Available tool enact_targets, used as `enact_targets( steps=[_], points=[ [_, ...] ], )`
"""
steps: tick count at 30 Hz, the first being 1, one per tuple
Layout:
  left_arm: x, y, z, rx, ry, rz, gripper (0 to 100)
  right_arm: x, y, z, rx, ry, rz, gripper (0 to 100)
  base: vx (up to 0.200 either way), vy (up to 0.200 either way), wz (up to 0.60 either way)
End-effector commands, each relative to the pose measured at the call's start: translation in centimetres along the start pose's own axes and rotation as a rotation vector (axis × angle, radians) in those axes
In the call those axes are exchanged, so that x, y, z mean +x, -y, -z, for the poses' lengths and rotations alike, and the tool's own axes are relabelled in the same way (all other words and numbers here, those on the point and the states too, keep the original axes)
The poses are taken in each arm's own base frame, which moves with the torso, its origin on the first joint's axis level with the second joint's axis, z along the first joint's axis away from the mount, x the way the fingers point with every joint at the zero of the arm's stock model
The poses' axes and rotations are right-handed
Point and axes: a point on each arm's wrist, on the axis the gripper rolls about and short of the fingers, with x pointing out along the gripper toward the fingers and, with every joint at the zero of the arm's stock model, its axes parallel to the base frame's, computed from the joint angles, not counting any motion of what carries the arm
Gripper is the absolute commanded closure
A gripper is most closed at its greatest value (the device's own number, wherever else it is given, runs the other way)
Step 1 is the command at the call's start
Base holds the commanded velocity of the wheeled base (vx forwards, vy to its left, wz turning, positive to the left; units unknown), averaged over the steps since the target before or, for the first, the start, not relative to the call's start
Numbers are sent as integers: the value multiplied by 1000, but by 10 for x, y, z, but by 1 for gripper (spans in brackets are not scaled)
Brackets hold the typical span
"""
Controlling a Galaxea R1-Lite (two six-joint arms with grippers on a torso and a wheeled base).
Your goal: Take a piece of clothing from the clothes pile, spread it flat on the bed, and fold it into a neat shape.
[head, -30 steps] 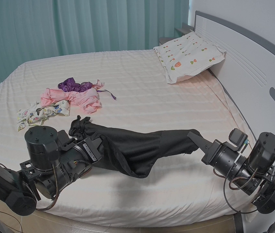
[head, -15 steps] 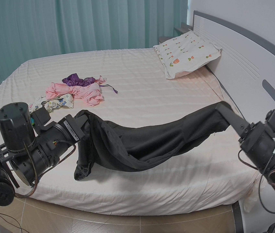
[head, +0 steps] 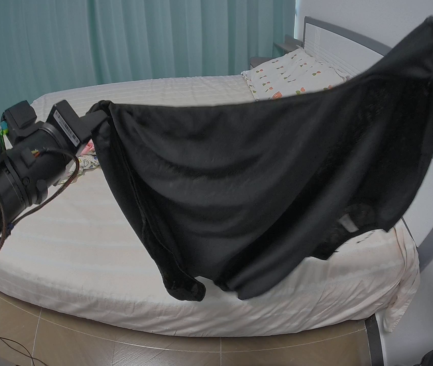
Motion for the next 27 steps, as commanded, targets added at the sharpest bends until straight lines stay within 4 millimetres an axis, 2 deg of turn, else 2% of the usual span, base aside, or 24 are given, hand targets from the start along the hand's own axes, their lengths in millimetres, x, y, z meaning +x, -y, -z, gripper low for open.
enact_targets(
  steps=[1,3,4,6,7,8,12,14,15,17,18,19,20,24,27],
  points=[
    [5,15,-25,-59,35,-1,100,15,-31,-53,-8,90,-49,100,0,0,0],
    [15,13,-24,-56,35,-21,100,33,-26,-46,-19,62,-21,100,0,0,0],
    [16,12,-24,-56,35,-23,100,34,-25,-45,-20,59,-19,100,0,0,0],
    [30,6,-16,-46,13,-60,100,58,0,-29,-64,23,59,100,0,0,0],
    [31,5,-15,-45,10,-64,100,60,4,-27,-70,18,66,100,0,0,0],
    [34,2,-9,-41,-10,-79,100,70,22,-17,-95,-12,104,100,0,0,0],
    [35,-6,1,-29,-64,-122,100,83,67,-2,-69,-73,199,100,0,0,0],
    [35,-7,2,-28,-73,-128,100,86,78,2,-62,-83,225,100,0,0,0],
    [37,-9,5,-22,-93,-145,100,93,98,8,-65,-102,265,100,0,0,0],
    [38,-12,8,-18,-110,-159,100,96,111,13,-69,-119,283,100,0,0,0],
    [38,-14,12,-12,-131,-175,100,102,124,21,-73,-132,287,100,0,0,0],
    [38,-14,12,-12,-131,-175,100,102,124,21,-73,-132,287,100,0,0,0],
    [38,-18,17,-6,-151,-189,100,111,137,31,-72,-140,279,100,200,0,0],
    [44,-20,21,-19,-160,-206,100,133,160,49,-82,-138,290,100,200,0,0],
    [49,-23,22,-22,-159,-220,100,144,169,55,-82,-133,290,100,200,0,0]
  ],
)
